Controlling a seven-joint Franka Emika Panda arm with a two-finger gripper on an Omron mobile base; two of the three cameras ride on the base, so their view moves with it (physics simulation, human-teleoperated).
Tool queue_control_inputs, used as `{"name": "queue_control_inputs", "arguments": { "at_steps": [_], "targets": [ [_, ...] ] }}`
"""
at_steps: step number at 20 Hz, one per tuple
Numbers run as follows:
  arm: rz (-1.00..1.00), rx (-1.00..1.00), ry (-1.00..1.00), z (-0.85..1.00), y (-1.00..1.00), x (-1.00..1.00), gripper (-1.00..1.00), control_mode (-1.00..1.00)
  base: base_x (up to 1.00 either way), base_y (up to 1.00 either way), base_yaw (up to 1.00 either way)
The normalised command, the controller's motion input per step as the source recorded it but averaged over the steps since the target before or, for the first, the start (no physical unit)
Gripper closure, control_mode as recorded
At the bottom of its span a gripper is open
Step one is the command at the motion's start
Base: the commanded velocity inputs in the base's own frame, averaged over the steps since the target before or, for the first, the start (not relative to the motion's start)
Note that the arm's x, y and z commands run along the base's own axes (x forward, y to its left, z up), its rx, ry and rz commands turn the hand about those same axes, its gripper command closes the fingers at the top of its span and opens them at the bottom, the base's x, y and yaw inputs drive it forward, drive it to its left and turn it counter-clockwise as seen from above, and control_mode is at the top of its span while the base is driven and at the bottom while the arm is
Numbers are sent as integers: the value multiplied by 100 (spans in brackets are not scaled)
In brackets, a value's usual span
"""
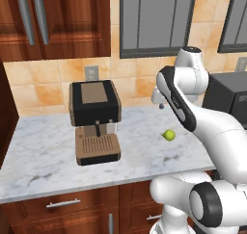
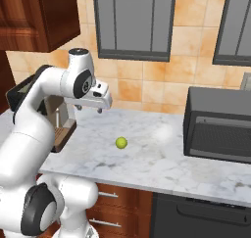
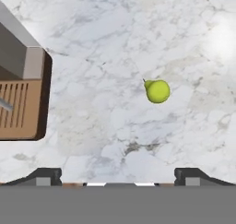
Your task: Place the pear in the correct fridge rack based on whether it is a fruit or vegetable. Finally, close the fridge door.
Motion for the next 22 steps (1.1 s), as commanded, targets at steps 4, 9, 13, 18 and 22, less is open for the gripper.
{"name": "queue_control_inputs", "arguments": {
  "at_steps": [4, 9, 13, 18, 22],
  "targets": [
    [0, 0, 0, -54, -26, 17, -100, -100, 0, 0, 0],
    [0, 0, 0, -50, -31, 17, -100, -100, 0, 0, 0],
    [0, 0, 0, -76, -37, 0, -100, -100, 0, 0, 0],
    [0, 0, 2, -67, -9, 0, -100, -100, 0, 0, 0],
    [0, 0, 0, -66, -18, 0, -100, -100, 0, 0, 0]
  ]
}}
